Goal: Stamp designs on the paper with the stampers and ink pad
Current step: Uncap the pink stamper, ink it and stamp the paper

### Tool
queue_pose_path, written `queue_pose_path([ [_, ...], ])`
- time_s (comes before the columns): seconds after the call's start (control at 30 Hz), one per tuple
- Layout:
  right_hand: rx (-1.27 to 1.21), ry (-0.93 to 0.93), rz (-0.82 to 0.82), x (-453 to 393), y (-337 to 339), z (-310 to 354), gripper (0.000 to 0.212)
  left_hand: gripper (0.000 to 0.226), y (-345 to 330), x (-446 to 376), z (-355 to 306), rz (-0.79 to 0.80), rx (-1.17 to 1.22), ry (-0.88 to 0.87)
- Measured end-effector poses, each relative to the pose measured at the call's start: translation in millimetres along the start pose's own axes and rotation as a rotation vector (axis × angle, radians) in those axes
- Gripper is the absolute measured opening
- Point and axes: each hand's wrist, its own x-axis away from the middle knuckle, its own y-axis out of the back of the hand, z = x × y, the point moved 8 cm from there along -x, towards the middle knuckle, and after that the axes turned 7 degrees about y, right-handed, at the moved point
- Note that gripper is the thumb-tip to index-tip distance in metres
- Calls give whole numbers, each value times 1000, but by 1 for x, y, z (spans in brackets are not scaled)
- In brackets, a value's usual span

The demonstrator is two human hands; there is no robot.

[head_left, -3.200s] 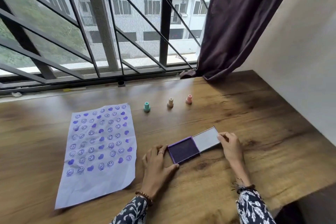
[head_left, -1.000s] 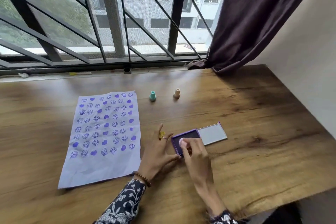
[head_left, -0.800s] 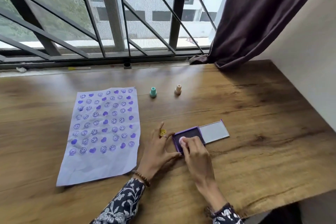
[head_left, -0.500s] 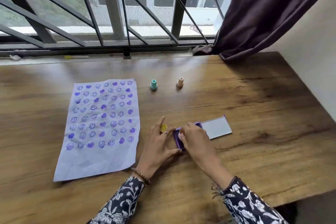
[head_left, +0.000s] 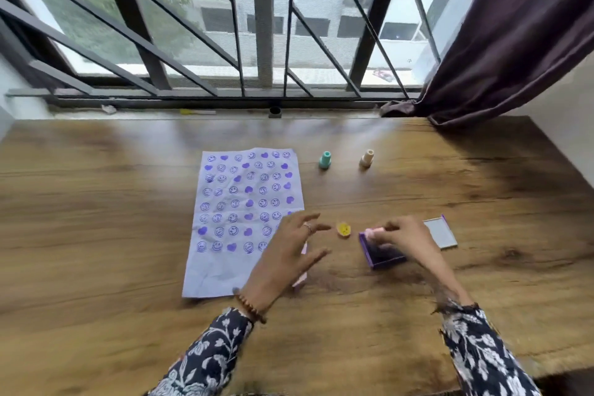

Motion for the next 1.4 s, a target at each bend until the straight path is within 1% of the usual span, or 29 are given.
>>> queue_pose_path([
  [0.03, -157, -12, -42, 11, -10, 4, 21, 33, 24, 7, 13, -41, -19, 2],
  [0.1, -433, -10, -65, 33, -39, 23, 25, 26, 71, 23, 50, -127, -86, 41],
  [0.13, -529, -2, -75, 44, -57, 36, 24, 25, 91, 30, 72, -152, -123, 73],
  [0.17, -562, 17, -97, 53, -73, 48, 19, 25, 109, 38, 93, -165, -160, 111],
  [0.2, -536, 42, -123, 63, -91, 60, 10, 28, 123, 45, 114, -167, -201, 153],
  [0.23, -503, 72, -143, 71, -110, 73, 5, 35, 134, 52, 132, -158, -241, 194],
  [0.3, -408, 136, -155, 84, -153, 94, 7, 57, 143, 60, 157, -112, -279, 245],
  [0.33, -330, 175, -153, 90, -173, 103, 4, 69, 143, 61, 166, -74, -279, 258],
  [0.4, -148, 256, -175, 97, -209, 118, 5, 84, 137, 62, 181, 6, -303, 264],
  [0.47, -32, 318, -216, 102, -235, 126, 8, 83, 131, 63, 194, 51, -360, 256],
  [0.53, 46, 393, -238, 108, -254, 134, 8, 76, 130, 62, 201, 33, -378, 230],
  [0.63, 239, 508, -255, 113, -273, 145, 9, 76, 127, 62, 205, 21, -405, 190],
  [0.73, 451, 589, -291, 117, -279, 154, 2, 68, 122, 63, 207, 39, -421, 172],
  [0.83, 500, 595, -315, 116, -280, 156, 2, 67, 120, 63, 210, 48, -416, 165],
  [0.97, 504, 475, -253, 101, -286, 151, 14, 67, 119, 63, 211, 51, -413, 159],
  [1.1, 624, 420, -104, 82, -291, 152, 21, 67, 118, 64, 213, 68, -412, 170],
  [1.23, 719, 445, 46, 68, -287, 158, 20, 66, 117, 64, 211, 80, -409, 168],
  [1.4, 763, 499, 220, 53, -288, 169, 18, 66, 119, 64, 208, 96, -421, 179],
])
